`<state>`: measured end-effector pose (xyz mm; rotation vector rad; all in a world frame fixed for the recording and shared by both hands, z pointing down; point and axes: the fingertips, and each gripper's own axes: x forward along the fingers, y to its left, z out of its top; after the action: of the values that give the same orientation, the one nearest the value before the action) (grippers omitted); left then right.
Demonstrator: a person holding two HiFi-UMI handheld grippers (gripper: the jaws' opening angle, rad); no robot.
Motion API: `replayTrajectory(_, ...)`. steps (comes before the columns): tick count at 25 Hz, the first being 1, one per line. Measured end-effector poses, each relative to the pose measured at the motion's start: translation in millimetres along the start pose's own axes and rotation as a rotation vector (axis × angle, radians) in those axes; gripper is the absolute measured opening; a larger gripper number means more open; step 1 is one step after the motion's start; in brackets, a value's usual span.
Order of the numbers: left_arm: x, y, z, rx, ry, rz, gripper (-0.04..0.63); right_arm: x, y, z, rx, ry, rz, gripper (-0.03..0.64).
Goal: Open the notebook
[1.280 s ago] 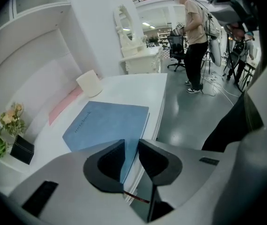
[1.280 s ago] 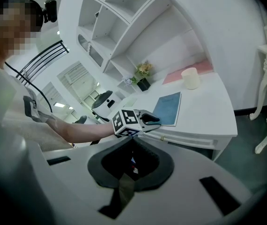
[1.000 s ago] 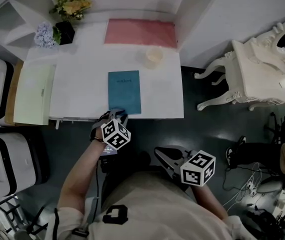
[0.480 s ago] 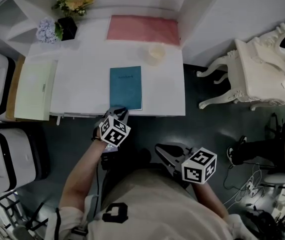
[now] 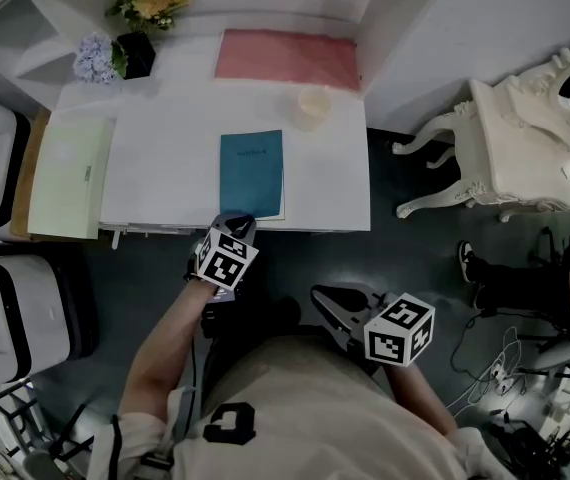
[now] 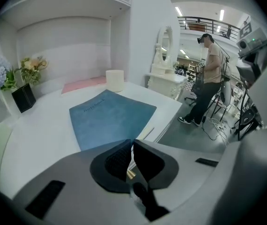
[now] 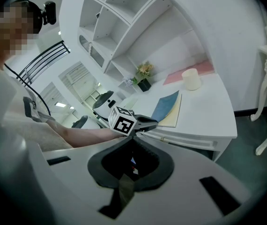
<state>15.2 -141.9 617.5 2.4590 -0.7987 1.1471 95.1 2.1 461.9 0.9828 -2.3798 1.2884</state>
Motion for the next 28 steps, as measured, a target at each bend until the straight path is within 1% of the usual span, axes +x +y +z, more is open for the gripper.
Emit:
replayTrajectory(6,-0.1,0.0,-0.3,-0.004,0.004,-0.004,0.021,1.8,-0.6,0.2,0.001,0.004,0.006,0.023)
replayTrajectory(8,-0.9,0.5,0.7,-0.019,-0.003,-0.005,0.018,2.1,-0.9,0.3,0.001,0.005,0.008,0.023)
replayTrajectory(12,-1.2,3.2,-0.1,-0.072,-0.024,-0.010,0.015,3.0,-1.6,-0.1,0.001,0.004,0.007,0.023)
replayTrajectory(17,-2.0,3.9,1.6,-0.158,-0.056,-0.030,0.014,0.9,-2.4,0.2,0.002,-0.001,0.004,0.023)
replayTrajectory(20,-5.5,5.3,3.7,-0.194,-0.073,-0.031,0.014,0.3,-2.4,-0.4,0.003,-0.004,0.005,0.023)
replayTrajectory(28,-21.6,11.1,11.2,-0.318,-0.146,-0.020,0.014,-1.5,-0.3,-1.4,0.000,-0.005,0.013,0.023)
